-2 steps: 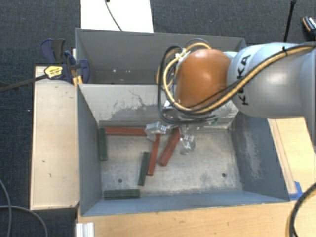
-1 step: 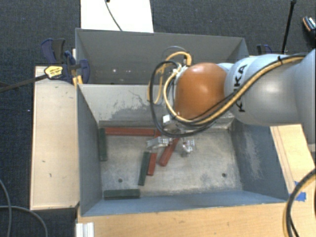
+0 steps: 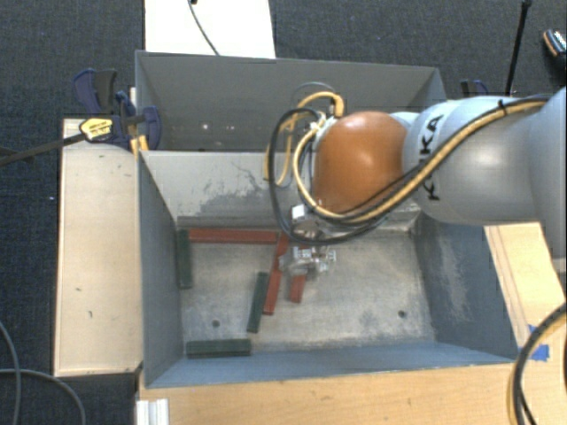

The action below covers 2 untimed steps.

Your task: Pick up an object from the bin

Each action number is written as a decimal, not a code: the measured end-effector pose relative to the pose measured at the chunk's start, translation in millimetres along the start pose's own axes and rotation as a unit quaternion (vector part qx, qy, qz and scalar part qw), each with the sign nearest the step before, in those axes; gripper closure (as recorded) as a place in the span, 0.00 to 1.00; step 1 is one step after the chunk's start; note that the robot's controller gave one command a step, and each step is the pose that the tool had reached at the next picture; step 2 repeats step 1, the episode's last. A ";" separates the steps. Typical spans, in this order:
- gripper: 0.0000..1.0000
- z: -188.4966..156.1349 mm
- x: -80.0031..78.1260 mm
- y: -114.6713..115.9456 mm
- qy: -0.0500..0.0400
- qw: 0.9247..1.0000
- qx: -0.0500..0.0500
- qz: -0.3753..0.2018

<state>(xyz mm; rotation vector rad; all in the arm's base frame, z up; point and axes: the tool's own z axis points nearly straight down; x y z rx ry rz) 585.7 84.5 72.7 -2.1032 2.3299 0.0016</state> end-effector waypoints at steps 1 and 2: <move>1.00 -145.1 2.2 3.3 0.000 1.000 0.004 0.016; 1.00 -145.1 2.2 3.3 0.000 1.000 0.004 0.016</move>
Offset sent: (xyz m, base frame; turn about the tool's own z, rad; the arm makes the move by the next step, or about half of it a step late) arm -0.0054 -0.0027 0.1396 0.0246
